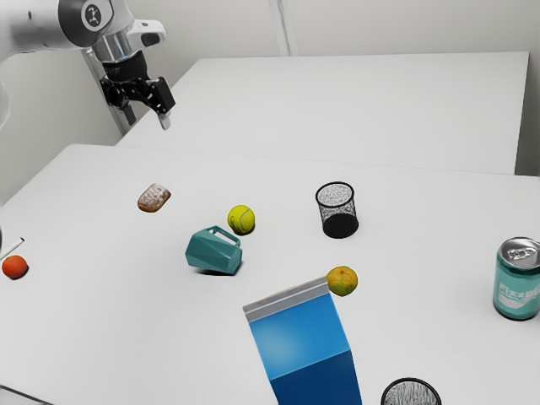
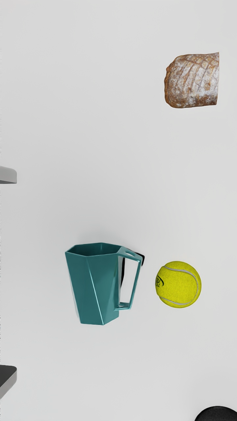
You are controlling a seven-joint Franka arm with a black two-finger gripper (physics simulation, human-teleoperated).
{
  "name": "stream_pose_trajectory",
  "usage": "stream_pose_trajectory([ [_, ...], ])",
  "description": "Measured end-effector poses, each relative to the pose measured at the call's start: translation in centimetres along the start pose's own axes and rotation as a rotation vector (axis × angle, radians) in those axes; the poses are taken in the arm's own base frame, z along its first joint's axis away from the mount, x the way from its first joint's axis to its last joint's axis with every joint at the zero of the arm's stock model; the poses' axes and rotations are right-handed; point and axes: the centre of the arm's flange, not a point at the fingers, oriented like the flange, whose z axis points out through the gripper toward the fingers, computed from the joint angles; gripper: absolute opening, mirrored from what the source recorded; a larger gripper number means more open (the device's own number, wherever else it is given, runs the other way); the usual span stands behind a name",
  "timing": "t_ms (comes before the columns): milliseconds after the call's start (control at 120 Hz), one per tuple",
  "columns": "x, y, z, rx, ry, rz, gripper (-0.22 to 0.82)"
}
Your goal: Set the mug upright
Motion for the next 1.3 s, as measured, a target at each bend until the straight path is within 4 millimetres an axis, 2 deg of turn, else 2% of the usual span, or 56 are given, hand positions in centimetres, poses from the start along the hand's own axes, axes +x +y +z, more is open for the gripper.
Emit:
stream_pose_trajectory([
  [200, -0.1, 0.1, 0.3, -0.005, -0.011, 0.005, 0.6],
  [308, -0.1, 0.4, 1.6, -0.02, -0.038, 0.011, 0.6],
  [358, -0.4, -0.3, 2.5, -0.049, -0.054, -0.002, 0.6],
  [500, -2.5, -5.7, 7.4, -0.253, -0.113, -0.106, 0.6],
  [592, -3.5, -6.9, 11.2, -0.391, -0.136, -0.127, 0.6],
  [683, -4.8, -7.0, 15.9, -0.515, -0.155, -0.135, 0.6],
  [758, -5.2, -7.0, 18.6, -0.585, -0.133, -0.132, 0.6],
  [825, -4.7, -6.7, 20.2, -0.624, -0.095, -0.118, 0.6],
  [1042, -2.3, -6.9, 27.2, -0.723, -0.029, -0.103, 0.6],
  [1142, -1.7, -6.4, 29.2, -0.754, 0.002, -0.082, 0.6],
  [1300, -2.2, -5.4, 32.5, -0.812, 0.0, -0.089, 0.6],
])
